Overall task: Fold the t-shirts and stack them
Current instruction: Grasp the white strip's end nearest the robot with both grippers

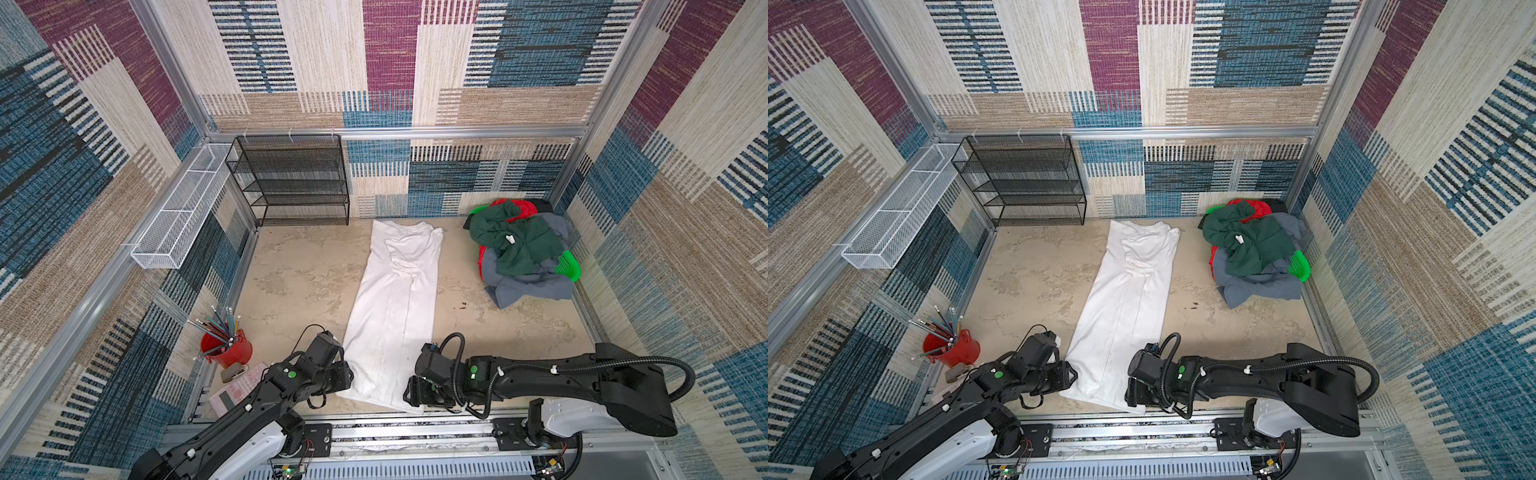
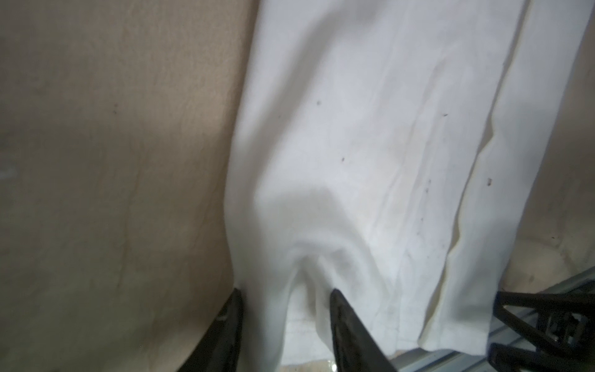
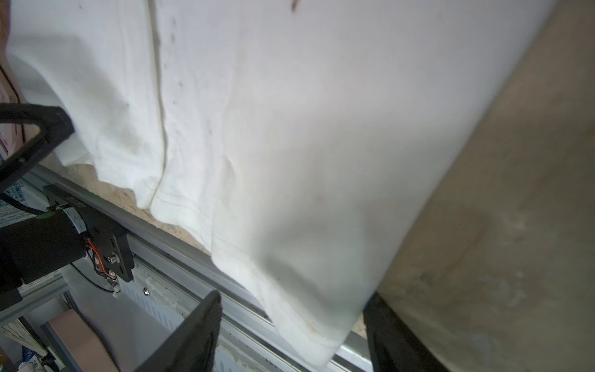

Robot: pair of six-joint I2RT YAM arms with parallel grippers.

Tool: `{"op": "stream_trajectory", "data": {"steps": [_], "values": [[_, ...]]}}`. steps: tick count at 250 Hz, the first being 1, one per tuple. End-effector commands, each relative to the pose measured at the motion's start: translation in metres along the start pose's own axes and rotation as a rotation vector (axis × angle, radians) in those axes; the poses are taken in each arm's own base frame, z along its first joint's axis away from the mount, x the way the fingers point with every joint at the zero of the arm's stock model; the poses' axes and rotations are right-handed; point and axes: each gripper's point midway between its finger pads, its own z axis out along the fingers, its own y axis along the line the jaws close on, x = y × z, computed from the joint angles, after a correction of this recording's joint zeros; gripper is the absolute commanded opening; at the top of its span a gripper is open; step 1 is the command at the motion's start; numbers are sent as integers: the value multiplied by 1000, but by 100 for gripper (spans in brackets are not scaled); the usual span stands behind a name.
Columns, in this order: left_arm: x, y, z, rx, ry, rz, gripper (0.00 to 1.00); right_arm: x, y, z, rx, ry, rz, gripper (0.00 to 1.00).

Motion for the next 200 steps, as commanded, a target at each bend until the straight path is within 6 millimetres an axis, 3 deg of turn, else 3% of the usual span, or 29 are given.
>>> {"op": "stream_trajectory", "data": {"steps": [1, 25, 49, 75, 98, 118, 130, 200], "values": [[2, 6, 0, -20, -6, 17, 47, 19, -39, 4, 153, 58, 51, 68], [-1, 11, -1, -33, -36, 13, 50, 19, -39, 5, 154, 51, 51, 57], [-3, 10, -1, -21, -60, 15, 51, 17, -38, 7, 155, 41, 56, 39], [-4, 9, -1, -12, -68, 21, 39, 15, -38, 7, 150, 32, 64, 18], [-6, 4, -6, -9, -60, 55, 12, 11, -35, 6, 135, 11, 57, 16], [-10, 2, -12, -14, -76, 67, 0, 6, -29, 6, 118, -12, 42, 12], [-11, 0, -13, -2, -85, 64, 0, 5, -31, 6, 130, -19, 47, 0], [-9, -14, -18, 37, -79, 80, 0, -3, -36, -5, 117, -87, 79, 0]]}}
